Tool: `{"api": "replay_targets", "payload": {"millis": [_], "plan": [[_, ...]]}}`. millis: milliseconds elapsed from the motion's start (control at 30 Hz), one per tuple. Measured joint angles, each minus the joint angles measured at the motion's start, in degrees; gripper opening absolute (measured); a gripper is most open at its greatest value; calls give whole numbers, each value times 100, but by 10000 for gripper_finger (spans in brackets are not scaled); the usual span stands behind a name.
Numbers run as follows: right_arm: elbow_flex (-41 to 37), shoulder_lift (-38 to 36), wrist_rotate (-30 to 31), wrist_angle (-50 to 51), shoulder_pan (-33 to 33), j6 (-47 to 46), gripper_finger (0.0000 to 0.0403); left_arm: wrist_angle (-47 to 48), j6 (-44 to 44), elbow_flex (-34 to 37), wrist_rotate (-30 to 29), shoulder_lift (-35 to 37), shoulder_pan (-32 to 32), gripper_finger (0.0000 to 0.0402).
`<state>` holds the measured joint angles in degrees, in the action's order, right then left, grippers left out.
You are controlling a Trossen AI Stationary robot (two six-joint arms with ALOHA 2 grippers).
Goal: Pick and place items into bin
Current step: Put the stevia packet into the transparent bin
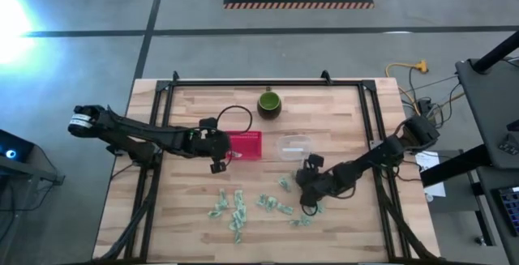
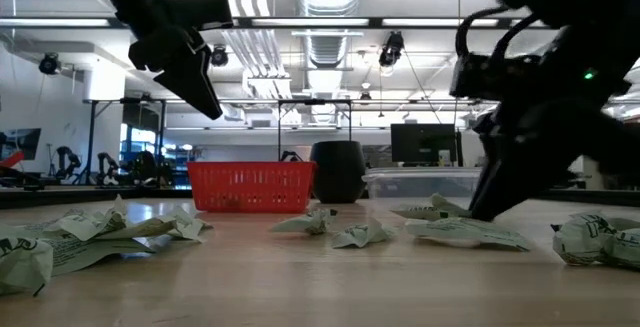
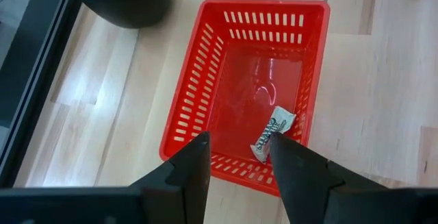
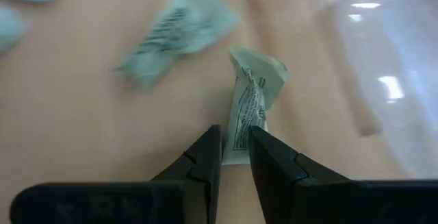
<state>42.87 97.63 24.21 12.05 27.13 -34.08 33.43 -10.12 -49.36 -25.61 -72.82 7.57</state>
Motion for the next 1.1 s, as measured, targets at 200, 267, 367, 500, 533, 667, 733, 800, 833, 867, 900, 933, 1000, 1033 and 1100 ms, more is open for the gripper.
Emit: {"api": "replay_targets", "payload": {"millis": [200, 267, 367, 500, 533, 667, 733, 800, 833, 867, 900, 933, 1000, 1033, 1100], "plan": [[236, 12, 170, 325, 442, 129, 68, 0, -3, 0, 0, 0, 0, 135], [286, 4, 423, 396, 545, 129, 68, 0, -3, 2, 0, 0, 4, 135], [287, 1, 537, 421, 615, 167, 71, 0, -5, 2, 2, 0, 4, 135], [278, -1, 585, 417, 613, 175, 97, 0, -5, 2, 2, 0, 7, 135], [272, -1, 629, 420, 598, 175, 106, 1, -5, 2, 2, 0, 7, 135], [218, -1, 720, 370, 484, 138, 149, 0, -5, 2, 2, 0, 7, 135], [183, -1, 716, 324, 425, 127, 167, 0, -5, 2, 2, 0, 7, 135], [161, -1, 651, 201, 381, 151, 181, 2, -5, 2, 2, 0, 9, 135], [155, -1, 585, 132, 364, 186, 186, 0, -5, 2, 2, 0, 9, 135], [147, -1, 524, 51, 349, 248, 190, 0, -3, 2, 2, 0, 9, 135], [132, -1, 456, -50, 342, 319, 193, 0, -3, 2, 3, 0, 9, 135], [118, -1, 405, -152, 336, 415, 194, 0, -3, 4, 2, 0, 9, 135], [106, -1, 362, -278, 335, 515, 195, 0, -3, 4, 2, 0, 9, 135], [105, -1, 361, -285, 333, 534, 195, 2, -3, 4, 3, 0, 9, 135], [86, -1, 362, -261, 322, 508, 190, 0, -4, 4, 2, 0, 9, 135]]}}
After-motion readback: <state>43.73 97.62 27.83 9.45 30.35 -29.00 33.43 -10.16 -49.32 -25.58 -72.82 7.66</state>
